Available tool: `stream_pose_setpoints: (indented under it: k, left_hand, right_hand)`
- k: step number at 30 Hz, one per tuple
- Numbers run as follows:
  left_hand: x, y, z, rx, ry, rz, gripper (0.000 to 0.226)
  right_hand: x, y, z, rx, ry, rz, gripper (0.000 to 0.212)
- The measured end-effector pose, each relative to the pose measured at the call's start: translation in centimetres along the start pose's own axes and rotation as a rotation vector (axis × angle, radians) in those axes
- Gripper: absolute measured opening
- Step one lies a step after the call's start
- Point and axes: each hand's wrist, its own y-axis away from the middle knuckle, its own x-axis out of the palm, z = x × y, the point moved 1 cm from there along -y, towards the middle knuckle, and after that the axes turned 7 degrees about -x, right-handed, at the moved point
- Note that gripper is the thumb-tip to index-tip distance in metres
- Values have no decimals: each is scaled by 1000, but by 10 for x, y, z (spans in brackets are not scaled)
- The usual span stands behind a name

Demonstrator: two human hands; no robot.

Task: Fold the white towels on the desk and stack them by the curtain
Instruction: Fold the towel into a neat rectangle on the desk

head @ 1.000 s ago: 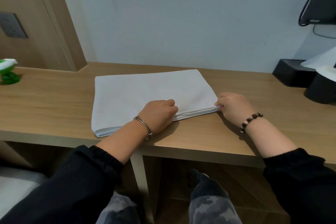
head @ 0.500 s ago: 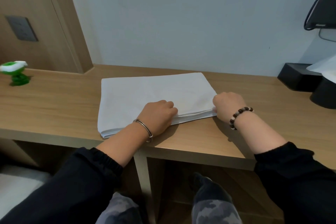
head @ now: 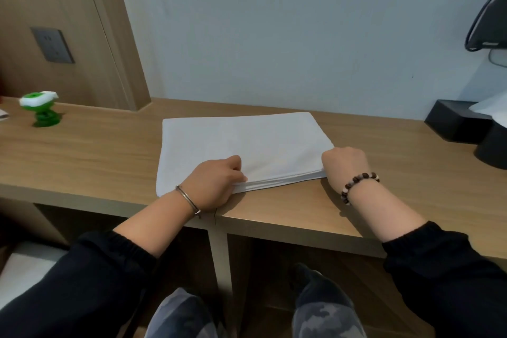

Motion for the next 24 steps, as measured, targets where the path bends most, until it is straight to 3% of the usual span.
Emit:
stream_pose_setpoints:
  k: [3,6,10,12,15,17,21,24]
  left_hand:
    - [2,3,11,-130,156,94,34]
    - [0,-1,12,-208,282,133,32]
    - [1,-6,12,-279,373,146,30]
    - [1,-6,13,-299,389,135,31]
    - [-1,-2,22,-377,414,72,29]
    - [0,2,33,-488,369,19,24]
    - [-1,16,66,-827,-30,-4,21]
    - [-1,26,91,-1021,31,-75,22]
  right_hand:
    - [-6,-2,-5,9,-59,25,24]
    - [-22,-15,-5,33,-186,32,18]
    - [-32,-42,31,3,-467,-219,26]
    - [-23,-53,55,-77,-601,-157,36]
    - [-3,-63,70,-98,-609,64,54]
    - [5,-68,68,-98,-603,102,57]
    - [5,-70,69,-89,-607,116,58]
    - [4,-68,70,-78,-611,94,57]
